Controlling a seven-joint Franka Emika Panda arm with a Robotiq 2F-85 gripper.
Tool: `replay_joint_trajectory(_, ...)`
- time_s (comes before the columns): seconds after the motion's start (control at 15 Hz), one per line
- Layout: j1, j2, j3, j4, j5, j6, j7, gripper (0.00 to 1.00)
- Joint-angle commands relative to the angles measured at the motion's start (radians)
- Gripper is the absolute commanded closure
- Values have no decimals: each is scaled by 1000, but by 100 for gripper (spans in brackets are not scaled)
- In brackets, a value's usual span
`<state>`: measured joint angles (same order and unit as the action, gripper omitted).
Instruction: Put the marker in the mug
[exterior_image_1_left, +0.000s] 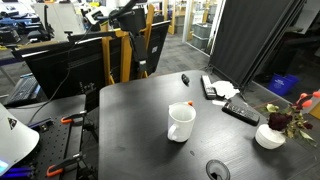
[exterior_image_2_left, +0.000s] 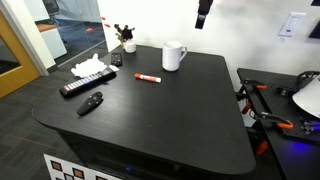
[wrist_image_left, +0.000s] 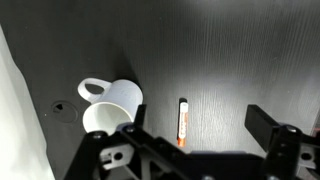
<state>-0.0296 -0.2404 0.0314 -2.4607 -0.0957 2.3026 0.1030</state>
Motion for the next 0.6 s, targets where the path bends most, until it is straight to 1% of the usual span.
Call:
replay_joint_trajectory(0.0, -9, 153, -9, 125, -30, 36, 6, 0)
replay_joint_trajectory(0.27, -11, 278, -34, 219, -53, 64, -4, 0)
replay_joint_trajectory(0.53, -11, 378, -57, 283, -40, 81, -62, 0)
